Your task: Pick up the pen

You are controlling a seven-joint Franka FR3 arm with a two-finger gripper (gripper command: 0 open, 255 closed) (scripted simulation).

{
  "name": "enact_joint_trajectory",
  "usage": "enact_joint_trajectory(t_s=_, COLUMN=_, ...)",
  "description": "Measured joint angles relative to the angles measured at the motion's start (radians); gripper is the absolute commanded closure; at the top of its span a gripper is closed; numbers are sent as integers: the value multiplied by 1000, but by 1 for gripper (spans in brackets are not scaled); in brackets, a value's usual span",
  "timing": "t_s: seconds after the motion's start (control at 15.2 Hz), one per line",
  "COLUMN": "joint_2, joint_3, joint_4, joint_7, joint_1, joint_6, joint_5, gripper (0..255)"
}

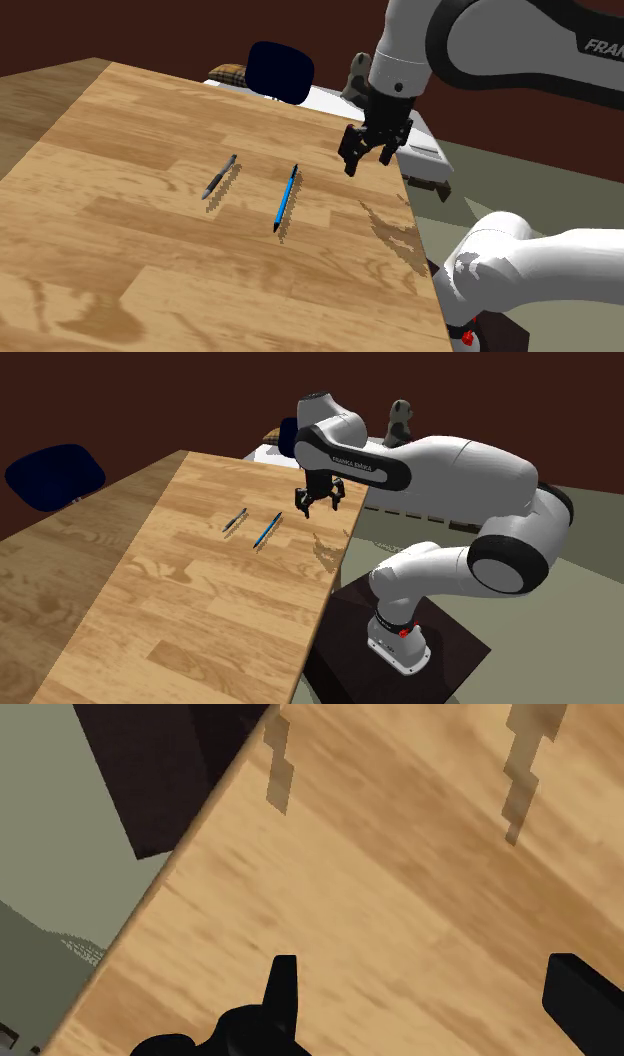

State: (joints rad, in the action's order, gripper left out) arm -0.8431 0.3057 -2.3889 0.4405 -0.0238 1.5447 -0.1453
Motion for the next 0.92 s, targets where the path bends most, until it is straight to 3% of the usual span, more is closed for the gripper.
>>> enact_joint_trajectory(t_s=0.59, joint_2=136, joint_3=234, joint_4=193, joint_7=523, joint_1=-100, joint_6=-39, joint_5=-209, gripper=0)
enact_joint_trajectory(t_s=0.92, joint_2=258, joint_3=364, joint_4=333, joint_7=806, joint_1=-191, joint_6=-20, joint_5=-274, gripper=0)
